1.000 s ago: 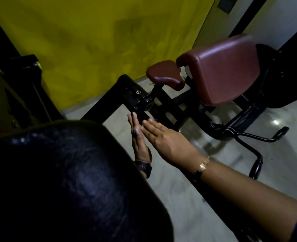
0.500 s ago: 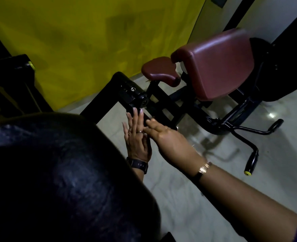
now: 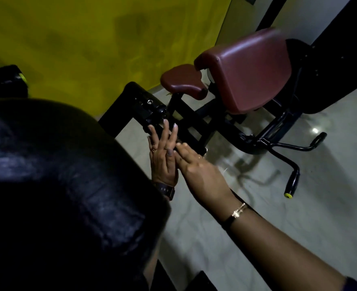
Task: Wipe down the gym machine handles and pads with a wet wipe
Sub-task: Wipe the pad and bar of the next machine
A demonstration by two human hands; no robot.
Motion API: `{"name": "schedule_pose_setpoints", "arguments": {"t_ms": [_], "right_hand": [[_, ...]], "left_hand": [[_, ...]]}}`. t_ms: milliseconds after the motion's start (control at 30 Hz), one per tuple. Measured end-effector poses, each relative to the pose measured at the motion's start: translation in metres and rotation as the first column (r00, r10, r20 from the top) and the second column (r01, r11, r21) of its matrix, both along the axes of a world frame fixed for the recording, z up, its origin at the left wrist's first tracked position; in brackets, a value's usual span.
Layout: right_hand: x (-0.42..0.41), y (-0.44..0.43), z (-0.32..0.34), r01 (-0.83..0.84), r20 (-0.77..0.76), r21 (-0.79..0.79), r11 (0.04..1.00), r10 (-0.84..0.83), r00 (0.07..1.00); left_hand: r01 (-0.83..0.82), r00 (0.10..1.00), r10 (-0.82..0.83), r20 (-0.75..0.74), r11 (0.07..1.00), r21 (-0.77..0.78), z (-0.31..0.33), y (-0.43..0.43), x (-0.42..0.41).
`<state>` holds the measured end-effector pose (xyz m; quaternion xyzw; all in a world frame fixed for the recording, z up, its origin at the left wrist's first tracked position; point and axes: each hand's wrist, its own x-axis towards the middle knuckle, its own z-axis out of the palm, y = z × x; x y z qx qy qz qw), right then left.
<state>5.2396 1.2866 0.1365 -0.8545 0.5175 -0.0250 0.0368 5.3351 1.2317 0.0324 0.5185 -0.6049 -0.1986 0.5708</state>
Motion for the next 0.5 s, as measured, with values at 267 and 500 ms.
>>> {"name": "schedule_pose_setpoints", "arguments": {"t_ms": [267,500], "right_hand": [[-0.026,0.054,0.015,0.082,-0.096,-0.061,0.995,-0.087,0.992],[-0.005,0.023,0.003,0.067,-0.046,-0.183,0.981,-0.077,0.996]], "left_hand": [[-0.018,0.999,0.02,0.045,0.999,-0.034,-0.002,0.0,-0.003],[-0.021,0.996,0.023,0.085,0.999,-0.029,-0.003,0.001,-0.001]]}}
